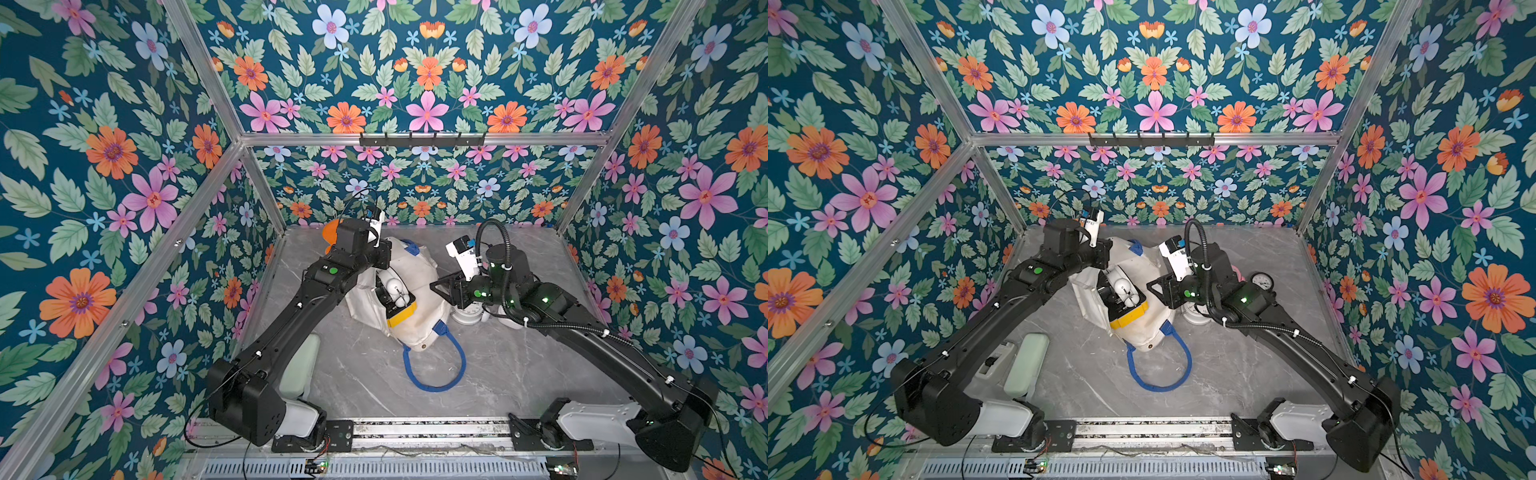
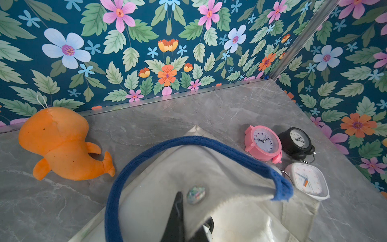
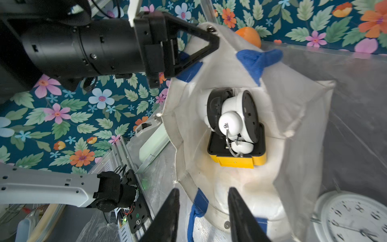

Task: Take the alarm clock out of the canvas bag
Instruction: Pick up the alarm from the canvas bag.

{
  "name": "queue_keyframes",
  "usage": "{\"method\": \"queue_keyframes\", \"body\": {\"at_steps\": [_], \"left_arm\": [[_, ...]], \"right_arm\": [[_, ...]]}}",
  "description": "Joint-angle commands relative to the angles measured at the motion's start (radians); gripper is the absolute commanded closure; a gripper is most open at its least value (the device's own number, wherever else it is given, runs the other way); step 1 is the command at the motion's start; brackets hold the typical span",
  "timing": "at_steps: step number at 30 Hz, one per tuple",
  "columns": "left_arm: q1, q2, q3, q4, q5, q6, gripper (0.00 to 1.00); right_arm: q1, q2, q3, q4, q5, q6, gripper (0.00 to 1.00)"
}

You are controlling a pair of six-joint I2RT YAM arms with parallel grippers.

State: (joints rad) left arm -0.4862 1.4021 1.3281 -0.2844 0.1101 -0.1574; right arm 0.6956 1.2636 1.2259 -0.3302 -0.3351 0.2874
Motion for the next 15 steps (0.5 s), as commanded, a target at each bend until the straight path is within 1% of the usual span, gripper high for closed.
{"method": "queue_keyframes", "body": {"at_steps": [1,2,5,7,15], "left_arm": [[0.0,-0.006,0.002,0.102,0.033,-0.017,1.0],[0.0,-0.007,0.001,0.102,0.034,-0.017,1.0],[0.0,-0.012,-0.006,0.106,0.038,-0.021,1.0],[0.0,-0.017,-0.01,0.108,0.039,-0.021,1.0],[0.0,-0.023,-0.012,0.107,0.044,-0.025,1.0]], "right_arm": [[0.032,0.036,-0.003,0.069,0.042,-0.003,0.62],[0.048,0.046,-0.014,0.083,0.057,-0.019,0.63],[0.107,0.078,-0.046,0.109,0.187,-0.076,0.65],[0.124,0.109,-0.045,0.113,0.203,-0.088,0.66],[0.152,0.222,-0.02,0.134,0.248,-0.057,0.67]]}}
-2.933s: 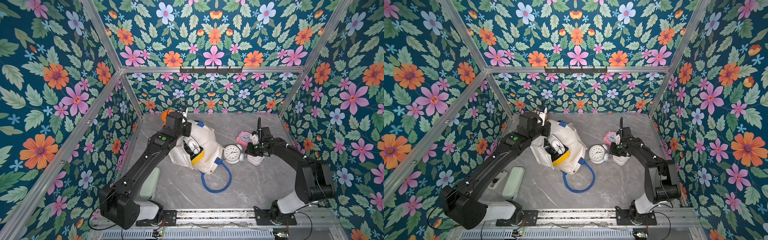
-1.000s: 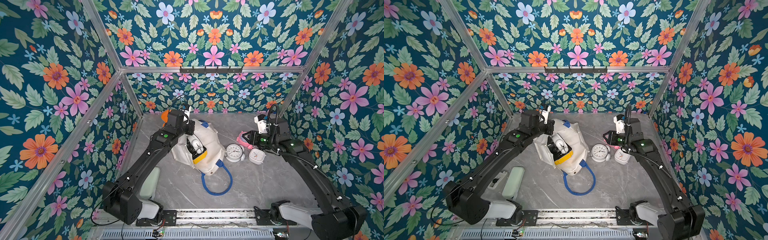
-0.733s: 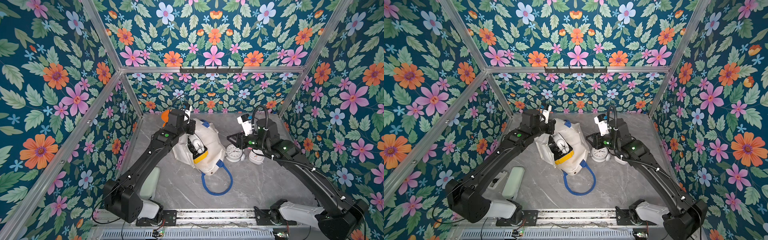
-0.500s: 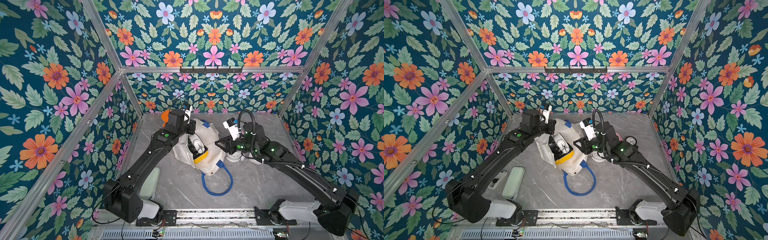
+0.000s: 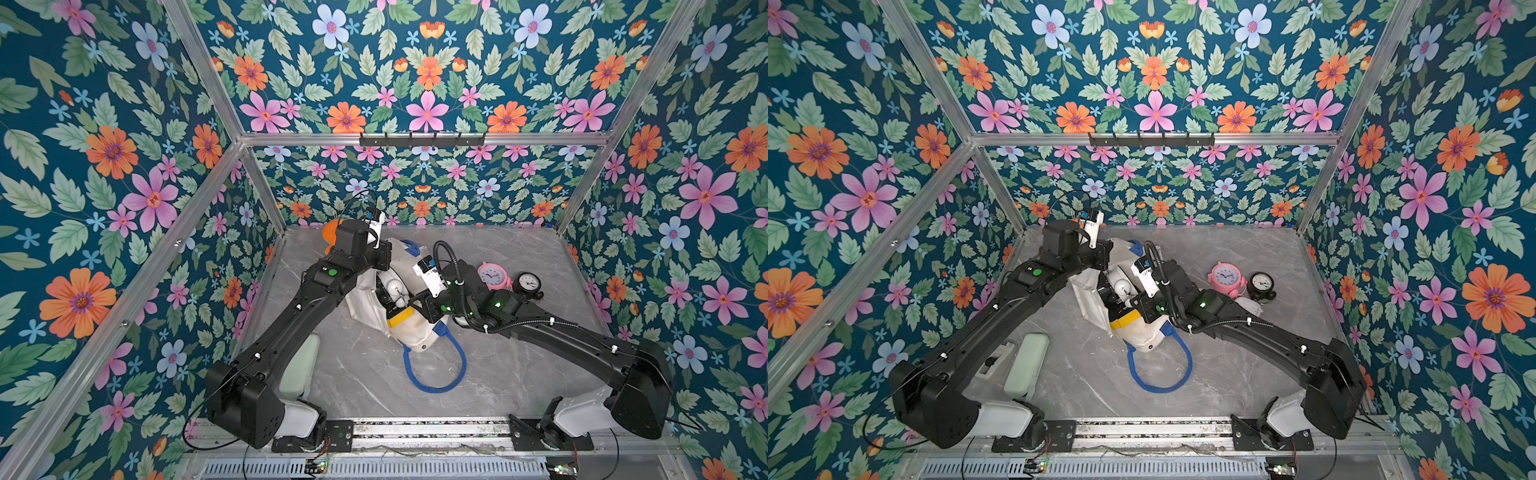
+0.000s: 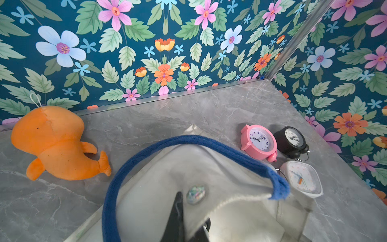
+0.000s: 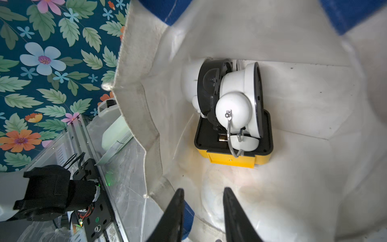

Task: Take the alarm clock out of the canvas bag
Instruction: Pick up the alarm from the canvas bag.

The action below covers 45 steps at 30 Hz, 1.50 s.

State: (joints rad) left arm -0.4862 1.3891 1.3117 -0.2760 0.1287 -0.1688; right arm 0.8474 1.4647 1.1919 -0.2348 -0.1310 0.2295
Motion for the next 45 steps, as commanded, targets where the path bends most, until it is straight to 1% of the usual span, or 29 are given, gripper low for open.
{"method": "queue_keyframes", "body": {"at_steps": [1,3,6,9,15,24,25,29,33,36,40,42,45], "left_arm": [[0.0,-0.012,0.004,0.1,0.029,-0.019,1.0],[0.0,-0.009,0.007,0.1,0.041,-0.024,1.0],[0.0,0.0,0.017,0.088,0.051,-0.029,1.0],[0.0,0.008,0.026,0.083,0.059,-0.039,1.0],[0.0,0.01,0.033,0.079,0.06,-0.045,1.0],[0.0,0.011,0.032,0.074,0.058,-0.041,1.0],[0.0,0.012,0.032,0.074,0.06,-0.041,1.0],[0.0,0.01,0.029,0.075,0.063,-0.041,1.0],[0.0,0.0,0.018,0.085,0.062,-0.04,1.0],[0.0,-0.002,0.014,0.09,0.058,-0.041,1.0],[0.0,-0.007,0.01,0.092,0.051,-0.04,1.0],[0.0,-0.011,0.002,0.098,0.045,-0.041,1.0],[0.0,-0.015,-0.008,0.101,0.03,-0.04,1.0]], "right_arm": [[0.001,0.035,0.022,0.033,0.051,0.004,0.67],[0.005,0.056,0.034,0.03,0.076,0.005,0.68],[0.014,0.064,-0.028,0.138,0.114,-0.037,0.68],[0.015,0.08,-0.034,0.16,0.138,-0.048,0.68],[0.015,0.136,0.012,0.133,0.133,-0.055,0.68],[0.015,0.184,0.035,0.131,0.134,-0.051,0.68],[0.015,0.219,0.041,0.127,0.137,-0.05,0.68],[0.015,0.258,0.073,0.098,0.152,-0.046,0.68],[0.015,0.289,0.098,0.077,0.158,-0.042,0.73],[0.015,0.302,0.111,0.068,0.159,-0.045,0.86],[0.015,0.309,0.126,0.051,0.165,-0.055,0.95],[0.015,0.31,0.131,0.043,0.168,-0.06,0.99],[0.015,0.301,0.145,0.019,0.178,-0.064,1.0]]}}
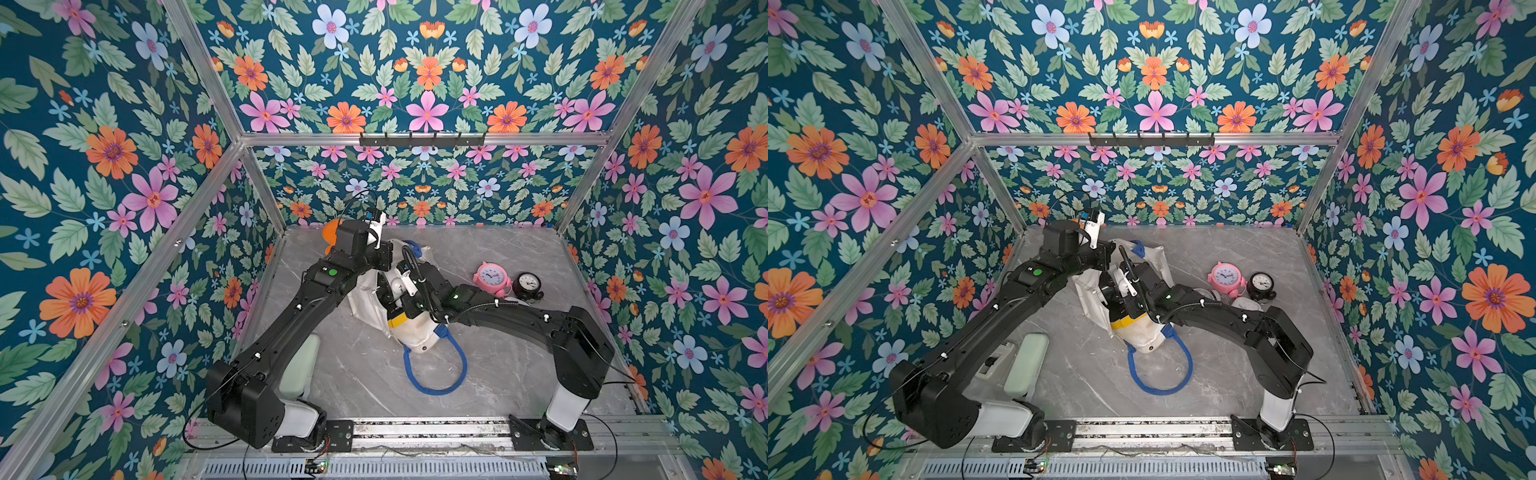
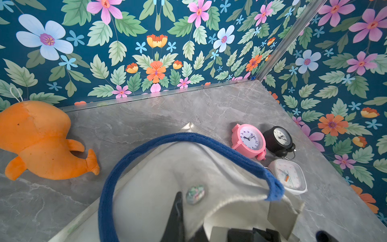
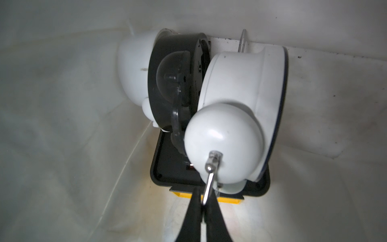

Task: Take the alarm clock out of the canvas bag
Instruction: Pick up the alarm from the canvas bag.

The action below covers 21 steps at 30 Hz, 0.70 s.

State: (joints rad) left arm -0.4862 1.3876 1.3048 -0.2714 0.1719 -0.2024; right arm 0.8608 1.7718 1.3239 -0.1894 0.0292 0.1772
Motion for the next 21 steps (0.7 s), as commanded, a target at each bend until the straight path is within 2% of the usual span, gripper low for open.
{"method": "queue_keyframes", "body": {"at_steps": [1,6,10,13,16,21], "left_arm": [[0.0,-0.015,-0.005,0.097,-0.018,-0.003,1.0],[0.006,-0.037,-0.04,0.122,-0.01,0.024,1.0],[0.09,-0.051,-0.1,0.197,0.208,0.0,1.0],[0.144,-0.058,-0.137,0.25,0.314,-0.021,1.0],[0.169,-0.047,-0.134,0.257,0.366,-0.014,1.0],[0.184,-0.038,-0.109,0.233,0.391,0.035,1.0]], "right_arm": [[0.0,-0.011,0.024,-0.044,0.022,-0.009,1.0],[0.0,-0.04,0.065,-0.112,0.032,-0.007,1.0],[0.0,-0.082,0.078,-0.152,0.035,-0.013,1.0],[0.0,-0.138,0.08,-0.177,0.024,-0.016,1.0],[0.0,-0.184,0.079,-0.196,0.005,-0.016,1.0],[0.0,-0.253,0.081,-0.222,-0.025,-0.018,1.0]]}}
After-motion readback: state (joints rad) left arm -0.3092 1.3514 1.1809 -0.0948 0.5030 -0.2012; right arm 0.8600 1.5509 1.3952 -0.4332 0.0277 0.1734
